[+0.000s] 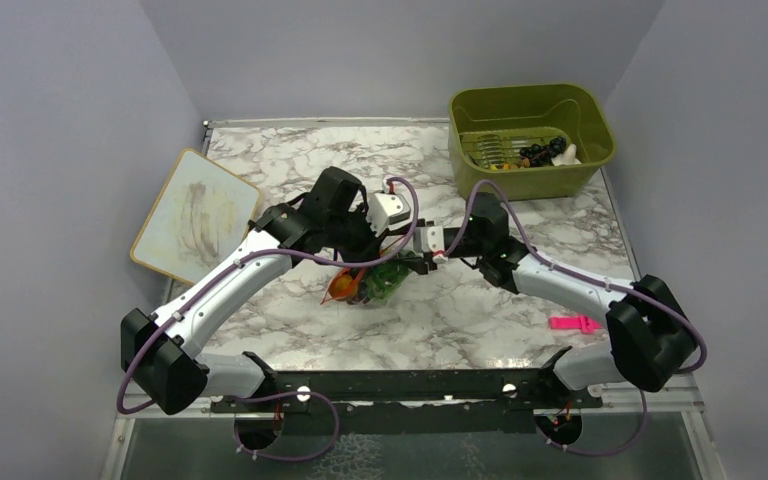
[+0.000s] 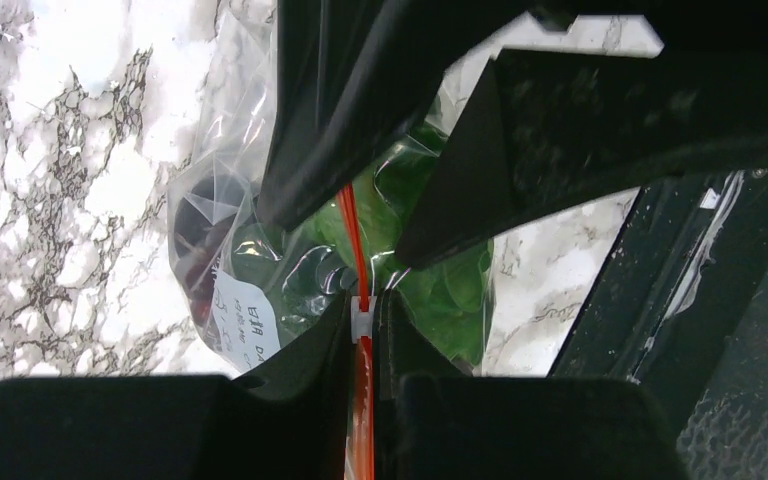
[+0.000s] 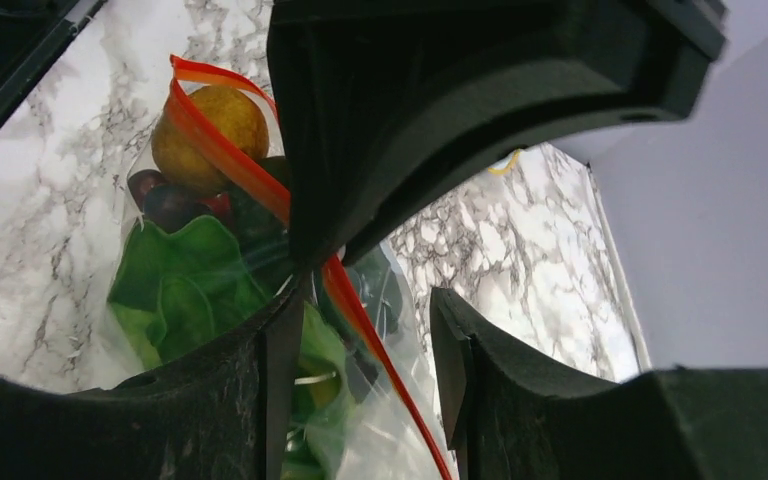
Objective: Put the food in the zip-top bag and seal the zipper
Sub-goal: Zip the zipper food storage bag at the center of the board.
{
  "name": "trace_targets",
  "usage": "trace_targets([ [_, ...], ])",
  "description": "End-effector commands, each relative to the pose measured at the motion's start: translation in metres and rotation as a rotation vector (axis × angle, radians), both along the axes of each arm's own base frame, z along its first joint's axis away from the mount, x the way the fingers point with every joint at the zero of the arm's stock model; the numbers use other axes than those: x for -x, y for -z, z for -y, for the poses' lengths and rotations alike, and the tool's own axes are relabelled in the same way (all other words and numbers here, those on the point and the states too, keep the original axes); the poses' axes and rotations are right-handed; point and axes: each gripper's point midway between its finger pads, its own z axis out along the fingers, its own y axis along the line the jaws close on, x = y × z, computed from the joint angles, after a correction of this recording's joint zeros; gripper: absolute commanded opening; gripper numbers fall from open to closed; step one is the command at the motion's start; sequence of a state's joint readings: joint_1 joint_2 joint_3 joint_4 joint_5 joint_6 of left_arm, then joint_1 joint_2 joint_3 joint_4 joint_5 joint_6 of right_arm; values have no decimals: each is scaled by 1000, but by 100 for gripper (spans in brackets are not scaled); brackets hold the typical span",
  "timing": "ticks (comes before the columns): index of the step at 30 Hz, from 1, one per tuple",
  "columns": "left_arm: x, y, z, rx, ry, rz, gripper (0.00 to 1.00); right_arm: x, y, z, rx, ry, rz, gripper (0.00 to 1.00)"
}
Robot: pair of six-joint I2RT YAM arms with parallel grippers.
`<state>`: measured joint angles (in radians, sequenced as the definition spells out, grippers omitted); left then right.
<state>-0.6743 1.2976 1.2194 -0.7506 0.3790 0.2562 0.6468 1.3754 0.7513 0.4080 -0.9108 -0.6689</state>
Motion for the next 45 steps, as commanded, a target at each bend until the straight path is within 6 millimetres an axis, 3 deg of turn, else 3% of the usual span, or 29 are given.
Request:
trace_targets([
  [1, -1, -14, 8, 51, 40, 43, 0, -4, 8, -18, 46, -1, 84, 48],
  [4, -1, -14, 7, 49, 42, 48, 0, -5, 17, -24, 64, 10, 103, 39],
  [5, -1, -14, 6, 48, 42, 51, 0, -6, 18, -24, 66, 17, 108, 31],
  [7, 0, -13, 4, 44, 38, 54, 0, -9, 19, -23, 52, 43, 119, 3],
  [8, 0, -12, 3, 40, 36, 56, 0, -11, 18, -21, 39, 64, 129, 1],
  [18, 4, -6, -19, -5, -27, 98, 0, -43, 7, 11, -93, 362, 125, 1],
  [24, 9, -9, -29, -20, -55, 110, 0, -62, 12, 25, -112, 474, 59, 1],
  [36, 12, -18, -47, -45, -112, 151, 0, -84, 16, 58, -104, 591, -40, 1],
  [45, 20, -17, -57, -51, -142, 139, 0, -92, 35, 81, -71, 639, -74, 1],
])
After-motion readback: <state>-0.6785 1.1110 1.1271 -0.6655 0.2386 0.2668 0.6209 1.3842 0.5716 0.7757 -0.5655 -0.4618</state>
